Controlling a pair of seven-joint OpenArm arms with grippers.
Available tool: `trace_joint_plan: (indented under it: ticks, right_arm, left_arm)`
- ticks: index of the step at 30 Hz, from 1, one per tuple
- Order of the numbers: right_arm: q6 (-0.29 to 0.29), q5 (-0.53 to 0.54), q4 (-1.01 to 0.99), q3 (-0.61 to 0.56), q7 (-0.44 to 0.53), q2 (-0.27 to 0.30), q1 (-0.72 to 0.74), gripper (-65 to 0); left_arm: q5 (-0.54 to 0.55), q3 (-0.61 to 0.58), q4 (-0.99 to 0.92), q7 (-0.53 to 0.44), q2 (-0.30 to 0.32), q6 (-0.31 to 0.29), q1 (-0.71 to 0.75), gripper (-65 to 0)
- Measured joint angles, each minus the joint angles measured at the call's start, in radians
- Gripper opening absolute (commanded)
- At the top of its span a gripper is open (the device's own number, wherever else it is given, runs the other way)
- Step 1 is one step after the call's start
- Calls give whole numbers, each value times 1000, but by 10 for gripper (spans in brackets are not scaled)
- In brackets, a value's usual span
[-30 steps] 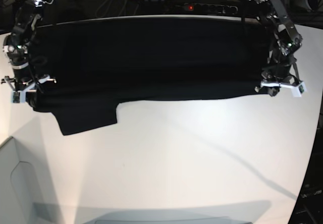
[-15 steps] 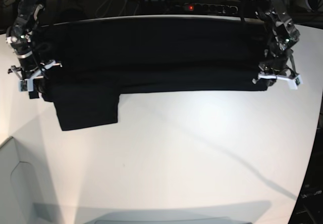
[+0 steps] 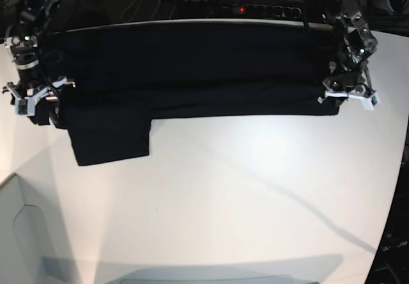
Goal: Fold the T-shirt properly
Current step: 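Lift the hem and fold it over toward the collar edge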
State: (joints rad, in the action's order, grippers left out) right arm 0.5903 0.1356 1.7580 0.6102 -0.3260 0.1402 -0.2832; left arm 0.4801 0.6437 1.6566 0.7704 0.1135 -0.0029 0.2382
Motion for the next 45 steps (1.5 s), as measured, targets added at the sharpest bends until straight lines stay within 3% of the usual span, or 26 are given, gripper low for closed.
trace_joint_plan:
  ticks: [2,16,23,25,31,38,45]
  right_arm:
    - [0,0,23,3,1,-5,-1,-295]
    - [0,0,27,-62,-3,-10,29,-295]
    - [1,-1,14,-61,-213,-10,163,-295]
    - [3,0,13,-61,-243,-8,194,-295]
    - [4,0,-151,-136,-294,25,301,-295]
    - [4,-3,-438,-212,-299,96,412,-293]
    - [3,-8,-521,-214,-291,127,429,-294]
  left_arm:
    - [0,2,0,0,0,0,0,-392]
    - [-1,0,0,0,0,0,-6,-394]
    - [-3,0,6,-3,0,0,-6,-396]
    - [-1,0,7,-3,0,0,-6,-431]
    - [-3,-1,6,-3,0,0,-32,-650]
    - [-4,-3,16,0,0,0,-28,-650]
    - [3,0,122,4,0,0,-26,-650]
